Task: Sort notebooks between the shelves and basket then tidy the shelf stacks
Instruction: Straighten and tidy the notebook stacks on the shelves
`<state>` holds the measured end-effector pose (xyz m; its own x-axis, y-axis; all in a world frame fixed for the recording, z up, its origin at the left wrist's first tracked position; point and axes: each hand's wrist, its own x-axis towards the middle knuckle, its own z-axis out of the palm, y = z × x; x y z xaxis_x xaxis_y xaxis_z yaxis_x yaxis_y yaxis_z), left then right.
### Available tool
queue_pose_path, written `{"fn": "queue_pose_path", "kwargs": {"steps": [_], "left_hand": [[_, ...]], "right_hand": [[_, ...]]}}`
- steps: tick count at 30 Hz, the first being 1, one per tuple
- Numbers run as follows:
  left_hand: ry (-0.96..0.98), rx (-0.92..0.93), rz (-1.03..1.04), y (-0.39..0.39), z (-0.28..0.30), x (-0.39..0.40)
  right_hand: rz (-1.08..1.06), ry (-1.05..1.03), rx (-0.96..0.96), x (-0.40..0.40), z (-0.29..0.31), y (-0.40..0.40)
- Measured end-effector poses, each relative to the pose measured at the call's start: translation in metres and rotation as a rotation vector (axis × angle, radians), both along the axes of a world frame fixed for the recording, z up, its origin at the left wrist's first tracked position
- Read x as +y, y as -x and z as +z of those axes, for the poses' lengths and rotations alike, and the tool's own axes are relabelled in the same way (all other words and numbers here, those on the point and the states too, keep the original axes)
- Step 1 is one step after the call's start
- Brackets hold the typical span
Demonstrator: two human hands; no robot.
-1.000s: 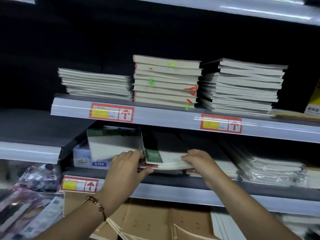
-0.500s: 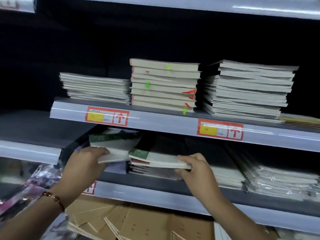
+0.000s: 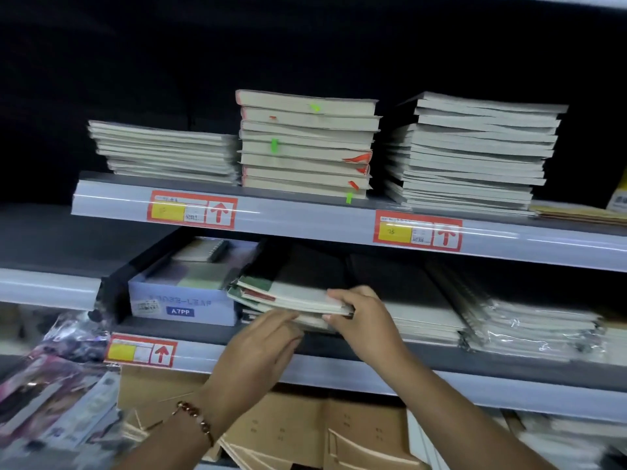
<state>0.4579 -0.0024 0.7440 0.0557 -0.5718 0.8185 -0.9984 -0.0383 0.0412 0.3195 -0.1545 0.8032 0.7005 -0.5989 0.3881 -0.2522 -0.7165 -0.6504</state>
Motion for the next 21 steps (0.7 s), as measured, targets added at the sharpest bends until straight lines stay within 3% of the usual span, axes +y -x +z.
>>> {"fn": "queue_pose_path", "kwargs": {"steps": [3, 6, 8, 14, 17, 21], "left_hand": [[-0.021, 0.121, 0.296, -0.037, 0.018, 0.026], [-0.25, 0.254, 0.543, -0.067, 0.034, 0.034], [-0.322, 0.301, 0.555, -0.063, 0.035, 0.028], [-0.219, 0.274, 0.501, -0.036, 0.012, 0.003], [-0.167, 0.287, 0.499, -0.035, 0.013, -0.002], [-0.148, 0.238, 0.539, -0.04, 0.026, -0.005]], "right_hand": [[0.008, 0.01, 0.071, 0.001, -0.006, 0.004], [-0.014, -0.04, 0.124, 0.011, -0.009, 0.005], [-0.025, -0.125, 0.12, 0.019, -0.009, 0.005], [-0.068, -0.399, 0.022, 0.03, -0.013, 0.01], [-0.085, -0.258, 0.041, 0.031, -0.016, 0.015], [-0.082, 0.157, 0.278, 0.018, -0.014, 0.017]]}}
